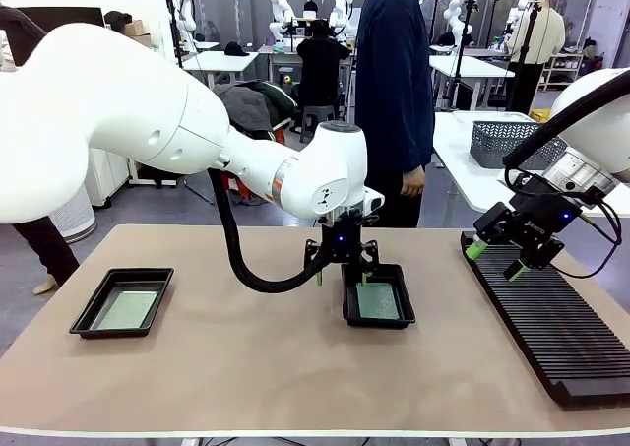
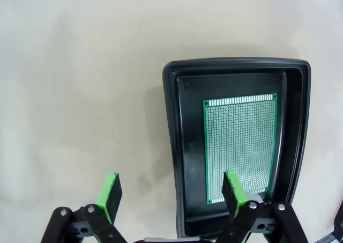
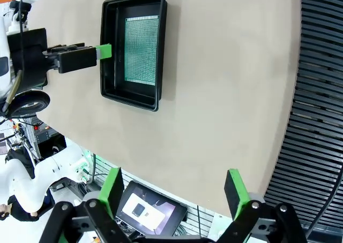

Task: Inspect and transfer BCBs to ESD trays.
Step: Pick up the ESD tray and place it on the left side of the table.

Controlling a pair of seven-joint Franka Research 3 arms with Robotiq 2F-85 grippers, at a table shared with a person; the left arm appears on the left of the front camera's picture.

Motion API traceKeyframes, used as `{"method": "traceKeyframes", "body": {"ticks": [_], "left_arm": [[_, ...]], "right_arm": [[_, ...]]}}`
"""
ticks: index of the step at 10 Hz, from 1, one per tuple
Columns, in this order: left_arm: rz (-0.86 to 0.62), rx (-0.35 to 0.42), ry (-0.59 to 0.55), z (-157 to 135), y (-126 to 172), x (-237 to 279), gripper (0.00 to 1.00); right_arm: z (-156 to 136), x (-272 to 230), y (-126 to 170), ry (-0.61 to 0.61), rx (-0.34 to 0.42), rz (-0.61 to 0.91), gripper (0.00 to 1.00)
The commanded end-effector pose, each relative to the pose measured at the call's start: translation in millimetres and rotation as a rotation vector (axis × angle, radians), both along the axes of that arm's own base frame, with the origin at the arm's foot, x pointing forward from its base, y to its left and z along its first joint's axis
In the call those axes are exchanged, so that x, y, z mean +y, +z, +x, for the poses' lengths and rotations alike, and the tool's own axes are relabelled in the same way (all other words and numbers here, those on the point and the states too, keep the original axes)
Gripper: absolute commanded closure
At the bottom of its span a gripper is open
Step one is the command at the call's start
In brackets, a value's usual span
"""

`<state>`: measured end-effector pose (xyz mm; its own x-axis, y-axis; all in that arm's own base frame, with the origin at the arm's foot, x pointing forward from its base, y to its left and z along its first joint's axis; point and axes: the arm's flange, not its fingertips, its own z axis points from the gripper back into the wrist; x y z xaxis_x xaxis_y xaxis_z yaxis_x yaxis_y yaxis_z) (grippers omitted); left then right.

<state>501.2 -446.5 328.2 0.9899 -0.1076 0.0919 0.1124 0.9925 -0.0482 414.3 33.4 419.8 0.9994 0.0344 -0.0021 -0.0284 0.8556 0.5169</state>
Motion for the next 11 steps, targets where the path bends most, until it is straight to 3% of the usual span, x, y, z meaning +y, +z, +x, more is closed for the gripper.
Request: {"method": "traceKeyframes", "body": {"ticks": [1,3,11], "left_arm": [[0.015,-0.035,0.017,3.5,-10.5,-6.2,0.0],[0.022,-0.035,0.019,0.6,-14.1,-6.9,0.0],[0.032,-0.03,0.042,-3.6,-15.1,-1.9,0.39]], "right_arm": [[2.8,1.4,-1.4,-0.027,-0.003,-0.005,0.0],[2.8,1.4,-1.4,-0.027,-0.003,-0.005,0.0],[2.8,1.4,-1.4,-0.027,-0.003,-0.005,0.0]]}}
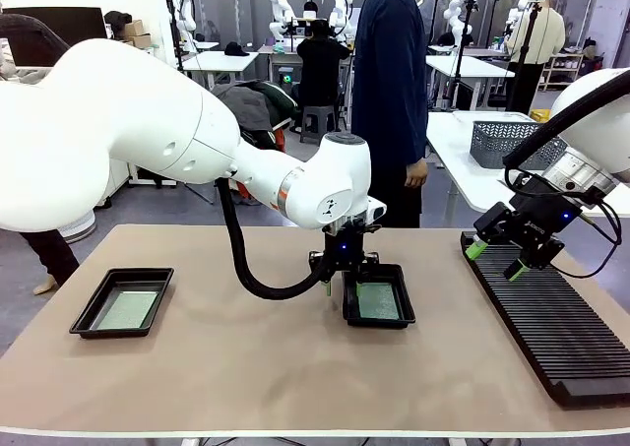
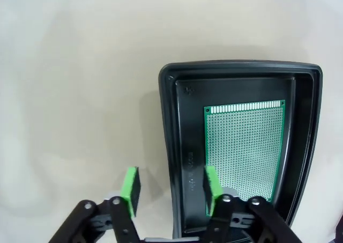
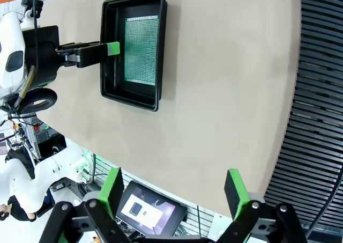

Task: Inspect and transfer BCBs to ESD trays.
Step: Pick up the ESD tray and place it on the left side of the table.

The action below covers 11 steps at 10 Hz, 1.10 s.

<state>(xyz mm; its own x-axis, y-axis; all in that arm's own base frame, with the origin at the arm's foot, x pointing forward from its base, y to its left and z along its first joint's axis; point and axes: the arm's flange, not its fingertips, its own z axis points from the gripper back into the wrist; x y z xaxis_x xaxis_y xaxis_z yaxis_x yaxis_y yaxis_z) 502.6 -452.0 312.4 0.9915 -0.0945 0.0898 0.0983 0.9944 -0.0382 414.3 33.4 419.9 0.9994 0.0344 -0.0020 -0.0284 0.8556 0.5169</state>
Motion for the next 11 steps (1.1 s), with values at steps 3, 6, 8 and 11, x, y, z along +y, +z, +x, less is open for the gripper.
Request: {"method": "traceKeyframes", "body": {"ticks": [3,6,8,11], "left_arm": [[0.024,-0.026,0.03,-4.5,1.5,5.5,0.57],[0.018,-0.029,0.027,-4.3,2.0,5.3,0.71],[0.011,-0.028,0.025,-3.7,1.6,4.6,0.82],[0.011,-0.026,0.023,-2.9,1.8,3.4,1.0]], "right_arm": [[2.8,1.4,-1.4,-0.027,-0.002,-0.005,0.0],[2.8,1.4,-1.4,-0.027,-0.002,-0.005,0.0],[2.8,1.4,-1.4,-0.027,-0.002,-0.005,0.0],[2.8,1.4,-1.4,-0.027,-0.002,-0.005,0.0]]}}
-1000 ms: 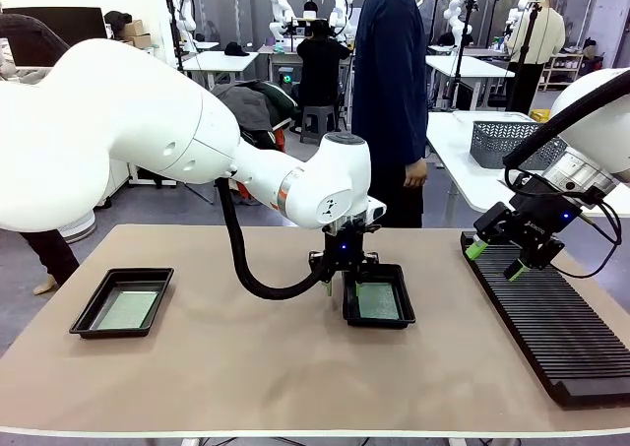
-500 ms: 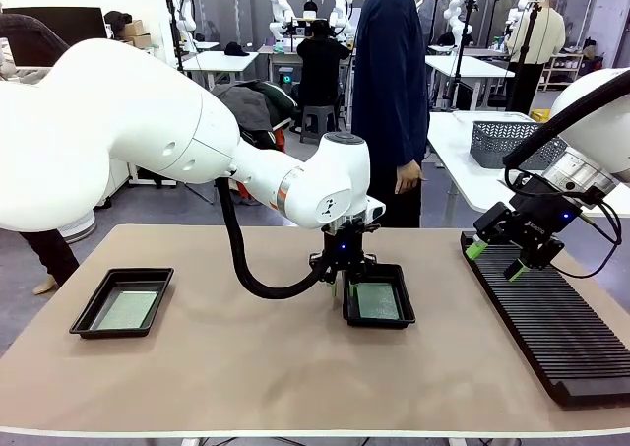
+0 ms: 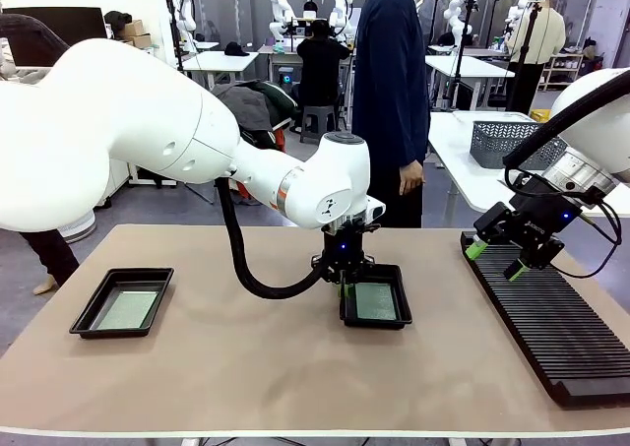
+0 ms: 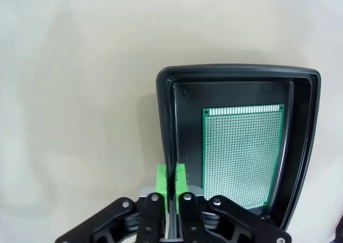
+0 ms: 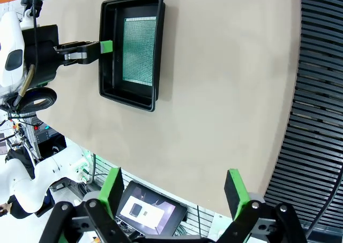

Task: Inspect and transfer BCBs to ESD trays.
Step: Pick up the ESD tray and place it on the left side of the table.

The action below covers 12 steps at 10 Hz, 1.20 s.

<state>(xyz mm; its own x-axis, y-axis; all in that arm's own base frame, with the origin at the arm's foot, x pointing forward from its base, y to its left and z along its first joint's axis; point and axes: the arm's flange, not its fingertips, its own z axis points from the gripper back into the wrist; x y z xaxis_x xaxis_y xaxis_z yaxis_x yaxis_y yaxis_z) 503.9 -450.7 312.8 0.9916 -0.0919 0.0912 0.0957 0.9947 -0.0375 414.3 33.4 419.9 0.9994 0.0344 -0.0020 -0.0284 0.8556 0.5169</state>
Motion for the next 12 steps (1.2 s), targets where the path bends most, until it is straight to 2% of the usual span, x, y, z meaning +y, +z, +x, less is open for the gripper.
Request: {"method": "traceKeyframes", "body": {"ticks": [1,4,5,6,10,12], "left_arm": [[0.008,-0.023,0.02,-4.3,1.5,1.8,1.0],[-0.012,-0.006,0.031,-4.1,1.1,5.3,1.0],[-0.031,0.04,0.078,-4.1,4.7,7.5,1.0],[-0.002,0.001,0.002,0.4,0.3,0.1,1.0],[-0.002,0.001,0.002,0.4,0.3,0.1,1.0],[-0.052,0.011,0.008,-1.2,1.4,6.7,0.97]], "right_arm": [[2.7,1.4,-1.4,-0.027,-0.002,-0.005,0.0],[2.7,1.4,-1.4,-0.027,-0.002,-0.005,0.0],[2.7,1.4,-1.4,-0.027,-0.002,-0.005,0.0],[2.7,1.4,-1.4,-0.027,-0.002,-0.005,0.0],[2.7,1.4,-1.4,-0.027,-0.002,-0.005,0.0],[2.7,1.4,-1.4,-0.027,-0.002,-0.005,0.0]]}}
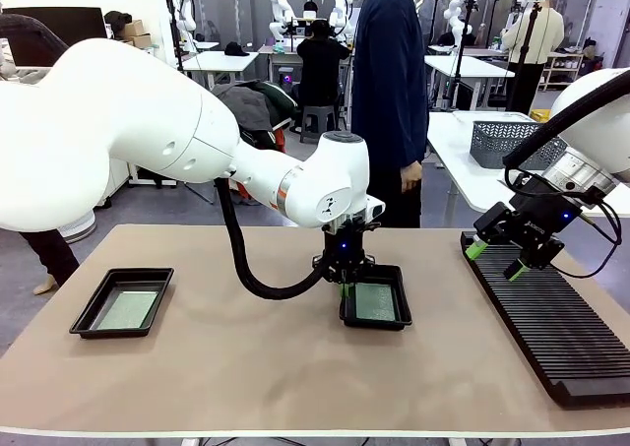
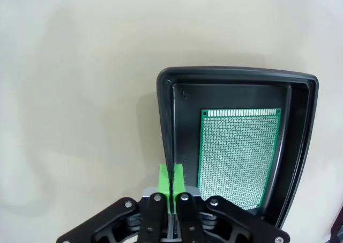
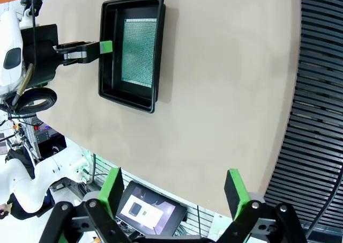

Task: Inspect and transfer BCBs to ESD trays.
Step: Pick up the ESD tray and place it on the left side of the table.

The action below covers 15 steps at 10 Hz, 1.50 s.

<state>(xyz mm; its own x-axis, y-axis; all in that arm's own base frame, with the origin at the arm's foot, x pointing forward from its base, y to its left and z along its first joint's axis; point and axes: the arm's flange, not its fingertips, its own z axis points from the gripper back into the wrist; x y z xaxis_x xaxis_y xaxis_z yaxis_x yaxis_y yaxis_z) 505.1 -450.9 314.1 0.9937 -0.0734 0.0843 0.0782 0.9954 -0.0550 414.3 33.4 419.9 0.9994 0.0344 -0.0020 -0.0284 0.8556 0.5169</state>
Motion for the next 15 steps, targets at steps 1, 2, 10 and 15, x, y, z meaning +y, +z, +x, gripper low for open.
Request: {"method": "traceKeyframes", "body": {"ticks": [1,2,10,15], "left_arm": [[-0.065,0.007,-0.006,-4,-1,15,0.97],[-0.101,0.007,-0.007,-5,-1,22,0.97],[-0.305,-0.027,-0.02,-22,13,83,0.97],[-0.419,-0.036,-0.075,-38,27,147,0.97]], "right_arm": [[3,1,-1,-0.027,-0.002,-0.005,0.0],[3,1,-1,-0.027,-0.002,-0.005,0.0],[3,1,-1,-0.027,-0.002,-0.005,0.0],[3,1,-1,-0.027,-0.002,-0.005,0.0]]}}
